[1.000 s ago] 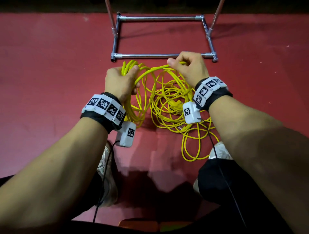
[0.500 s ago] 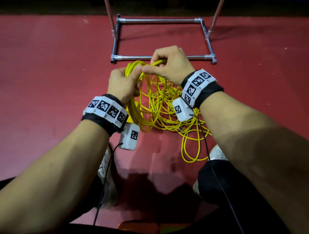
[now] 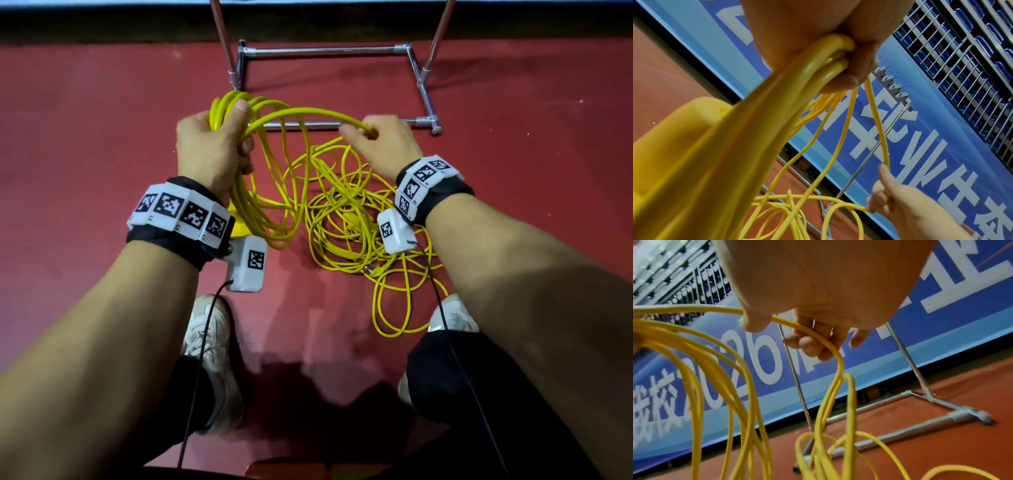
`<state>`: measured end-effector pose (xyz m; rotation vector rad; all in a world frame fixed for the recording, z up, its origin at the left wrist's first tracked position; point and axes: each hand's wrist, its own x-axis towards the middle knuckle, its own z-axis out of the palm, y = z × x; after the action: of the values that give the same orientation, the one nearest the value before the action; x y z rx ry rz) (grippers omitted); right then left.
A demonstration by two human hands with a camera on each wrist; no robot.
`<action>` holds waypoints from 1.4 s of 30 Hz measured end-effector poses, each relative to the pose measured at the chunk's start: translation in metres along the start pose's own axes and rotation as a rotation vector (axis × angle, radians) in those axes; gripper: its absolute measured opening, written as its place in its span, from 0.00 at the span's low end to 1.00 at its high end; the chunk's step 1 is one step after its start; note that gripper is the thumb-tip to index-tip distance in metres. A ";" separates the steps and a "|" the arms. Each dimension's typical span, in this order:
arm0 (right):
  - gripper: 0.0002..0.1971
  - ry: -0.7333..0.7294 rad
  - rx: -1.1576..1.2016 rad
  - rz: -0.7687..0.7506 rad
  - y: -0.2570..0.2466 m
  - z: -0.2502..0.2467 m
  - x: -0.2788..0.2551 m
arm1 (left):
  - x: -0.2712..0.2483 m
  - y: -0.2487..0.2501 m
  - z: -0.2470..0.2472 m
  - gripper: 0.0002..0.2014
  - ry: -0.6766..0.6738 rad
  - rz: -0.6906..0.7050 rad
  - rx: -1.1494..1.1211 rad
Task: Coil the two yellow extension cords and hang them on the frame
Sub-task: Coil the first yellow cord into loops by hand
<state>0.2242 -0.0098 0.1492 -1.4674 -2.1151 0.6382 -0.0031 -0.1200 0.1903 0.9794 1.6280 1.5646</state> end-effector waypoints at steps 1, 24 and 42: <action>0.28 0.033 0.069 -0.034 -0.005 -0.006 0.001 | 0.001 0.000 -0.001 0.13 0.008 -0.011 0.007; 0.30 0.037 0.175 -0.290 -0.056 -0.005 0.006 | -0.018 -0.016 0.007 0.17 -0.214 -0.007 0.092; 0.14 -0.053 0.021 0.128 0.038 0.027 -0.008 | 0.001 0.020 -0.015 0.14 0.073 0.112 -0.194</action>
<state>0.2369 -0.0084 0.1037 -1.6005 -2.0597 0.7511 -0.0148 -0.1269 0.2114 0.9329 1.4582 1.8152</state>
